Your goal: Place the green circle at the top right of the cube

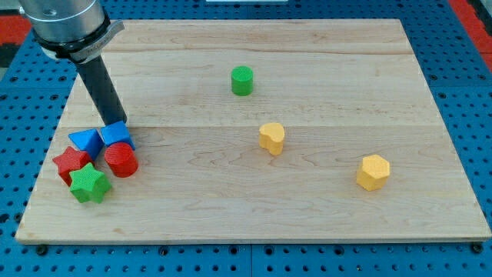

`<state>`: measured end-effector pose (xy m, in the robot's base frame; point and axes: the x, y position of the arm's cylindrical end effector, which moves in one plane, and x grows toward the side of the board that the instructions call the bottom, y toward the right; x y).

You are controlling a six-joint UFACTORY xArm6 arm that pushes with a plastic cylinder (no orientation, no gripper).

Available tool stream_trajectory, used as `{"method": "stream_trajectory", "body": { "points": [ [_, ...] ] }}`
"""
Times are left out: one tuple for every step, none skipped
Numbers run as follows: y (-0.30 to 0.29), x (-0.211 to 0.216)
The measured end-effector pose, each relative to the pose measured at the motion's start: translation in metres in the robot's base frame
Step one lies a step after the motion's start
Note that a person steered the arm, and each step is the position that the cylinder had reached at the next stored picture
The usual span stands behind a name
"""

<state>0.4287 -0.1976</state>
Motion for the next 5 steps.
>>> {"method": "stream_trajectory", "body": {
  "points": [
    [0.040,-0.064],
    [0.109,-0.115],
    [0.216,-0.118],
    [0.209,-0.055],
    [0.163,-0.036]
  ]
}}
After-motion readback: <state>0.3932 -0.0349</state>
